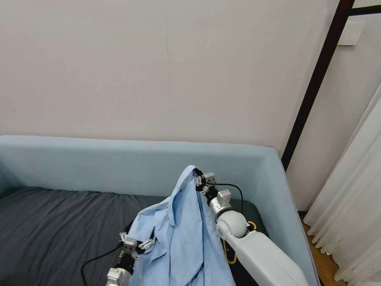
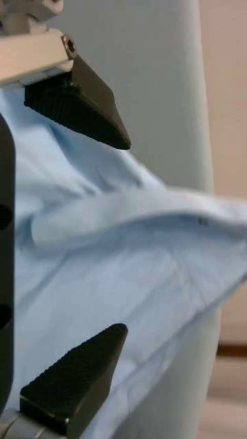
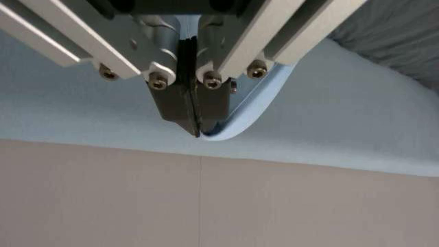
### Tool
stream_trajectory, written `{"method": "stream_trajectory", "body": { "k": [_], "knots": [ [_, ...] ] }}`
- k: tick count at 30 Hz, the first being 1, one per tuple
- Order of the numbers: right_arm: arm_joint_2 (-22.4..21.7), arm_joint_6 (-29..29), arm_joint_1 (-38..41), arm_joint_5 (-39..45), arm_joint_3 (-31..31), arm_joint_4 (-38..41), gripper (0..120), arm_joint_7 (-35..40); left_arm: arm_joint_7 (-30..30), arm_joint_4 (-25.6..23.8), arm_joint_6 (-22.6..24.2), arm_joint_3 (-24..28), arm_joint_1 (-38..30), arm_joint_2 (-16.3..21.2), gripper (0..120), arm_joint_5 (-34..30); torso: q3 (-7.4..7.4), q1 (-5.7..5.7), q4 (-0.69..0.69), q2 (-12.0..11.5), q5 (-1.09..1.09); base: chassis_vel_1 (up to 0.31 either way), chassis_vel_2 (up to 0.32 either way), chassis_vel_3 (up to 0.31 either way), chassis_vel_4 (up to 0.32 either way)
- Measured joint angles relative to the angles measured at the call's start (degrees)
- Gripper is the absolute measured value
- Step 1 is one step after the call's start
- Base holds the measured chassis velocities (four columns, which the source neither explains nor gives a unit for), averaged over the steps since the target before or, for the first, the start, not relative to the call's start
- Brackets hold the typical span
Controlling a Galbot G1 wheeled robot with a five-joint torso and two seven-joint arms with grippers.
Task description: Pick up the clothes from the sofa and hang them on the clothes hanger.
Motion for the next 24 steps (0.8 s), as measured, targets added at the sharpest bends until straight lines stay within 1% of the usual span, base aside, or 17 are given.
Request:
{"method": "stream_trajectory", "body": {
  "k": [1, 2, 4, 5, 6, 7, 11, 12, 14, 17, 19, 23, 24],
  "knots": [
    [-0.1, 0.0, 0.0, 0.0, 0.0, 0.2, 0, 0.0, 2.6, 1.7, -0.3, 0.2, -1.5, -0.3, 100, 0.0, 0.00, 0.00, 0.00, 0.0, 0.01, 0.000, 0.000, 0.000, 0.000],
    [-0.1, 0.0, 0.0, 0.0, 0.0, 0.2, 0, 0.0, 2.6, 1.7, -0.3, 0.2, -1.5, -0.3, 100, 0.0, 0.00, 0.00, 0.00, 0.0, 0.01, 0.000, 0.000, 0.000, 0.000],
    [0.0, 0.0, 0.0, 0.1, 0.0, 0.4, 0, 0.1, 5.5, 5.0, -0.4, 0.8, -4.6, -0.5, 100, 0.3, 0.00, 0.00, 0.01, 0.0, 0.02, 0.000, 0.000, 0.000, 0.000],
    [0.1, -0.1, 0.0, 0.1, 0.1, 0.6, 0, 0.1, 5.9, 6.9, -0.4, 1.0, -6.0, -0.7, 100, 0.9, 0.00, 0.00, 0.02, 0.0, 0.02, 0.000, 0.000, 0.000, 0.000],
    [0.1, -0.1, 0.0, 0.1, 0.1, 0.6, 0, 0.1, 5.9, 6.9, -0.4, 1.0, -6.0, -0.7, 100, 0.9, 0.00, 0.00, 0.02, 0.0, 0.02, 0.000, 0.000, 0.000, 0.000],
    [0.2, -0.1, 0.0, 0.1, 0.2, 0.6, 0, 0.1, 6.0, 9.1, -0.5, 1.3, -7.4, -1.1, 100, 1.7, 0.00, 0.00, 0.03, 0.0, 0.02, 0.000, 0.000, 0.000, 0.000],
    [0.0, -0.1, -0.1, 0.2, 0.5, 0.8, 0, 0.0, 3.4, 14.5, -0.2, 2.0, -10.2, -3.3, 100, 3.3, 0.00, 0.00, 0.03, 0.0, 0.01, 0.000, 0.000, 0.000, 0.000],
    [0.0, -0.1, -0.1, 0.2, 0.5, 0.8, 0, 0.0, 3.4, 14.5, -0.2, 2.0, -10.2, -3.3, 100, 3.3, 0.00, 0.00, 0.03, 0.0, 0.01, 0.000, 0.000, 0.000, 0.000],
    [-0.2, -0.1, -0.1, 0.3, 0.5, 0.6, 0, 0.0, 3.1, 16.0, 0.1, 2.3, -10.9, -4.2, 100, 4.2, 0.00, 0.01, 0.02, 0.0, 0.01, 0.000, 0.000, 0.000, 0.000],
    [-0.2, -0.1, 0.0, 0.4, 0.9, 0.6, 0, 0.0, 2.1, 19.4, 0.5, 2.9, -12.7, -5.7, 100, 6.1, 0.00, 0.01, 0.02, 0.0, 0.01, 0.000, 0.000, 0.000, 0.000],
    [-0.2, -0.1, 0.0, 0.4, 1.0, 0.8, 0, 0.0, 1.6, 20.1, 0.6, 3.0, -13.0, -6.1, 100, 6.7, 0.00, 0.01, 0.02, 0.0, 0.01, 0.000, 0.000, 0.000, 0.000],
    [-0.3, -0.1, -0.2, 0.5, 1.3, 1.1, 0, -0.1, -2.1, 21.7, 1.7, 3.2, -13.4, -7.2, 100, 8.2, 0.00, 0.01, 0.03, 0.0, 0.01, 0.000, 0.000, 0.000, 0.000],
    [-0.3, -0.1, -0.2, 0.5, 1.3, 1.1, 0, -0.1, -2.1, 21.7, 1.7, 3.2, -13.4, -7.2, 100, 8.2, 0.00, 0.01, 0.03, 0.0, 0.01, 0.000, 0.000, 0.000, 0.000]
  ]
}}
